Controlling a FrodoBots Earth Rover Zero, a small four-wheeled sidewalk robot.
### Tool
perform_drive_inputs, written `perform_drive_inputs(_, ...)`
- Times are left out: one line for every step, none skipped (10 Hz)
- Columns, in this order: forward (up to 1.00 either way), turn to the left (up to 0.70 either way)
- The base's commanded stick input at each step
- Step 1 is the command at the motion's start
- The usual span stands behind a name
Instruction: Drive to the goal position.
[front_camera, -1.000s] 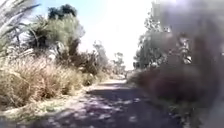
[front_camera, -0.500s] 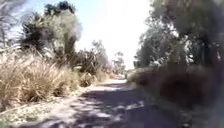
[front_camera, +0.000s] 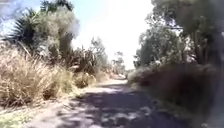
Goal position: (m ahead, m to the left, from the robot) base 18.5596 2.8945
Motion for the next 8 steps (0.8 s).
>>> perform_drive_inputs(0.85,0.0)
perform_drive_inputs(0.85,0.0)
perform_drive_inputs(0.85,0.0)
perform_drive_inputs(0.85,0.0)
perform_drive_inputs(0.85,0.0)
perform_drive_inputs(0.85,0.0)
perform_drive_inputs(0.85,0.0)
perform_drive_inputs(0.85,0.0)
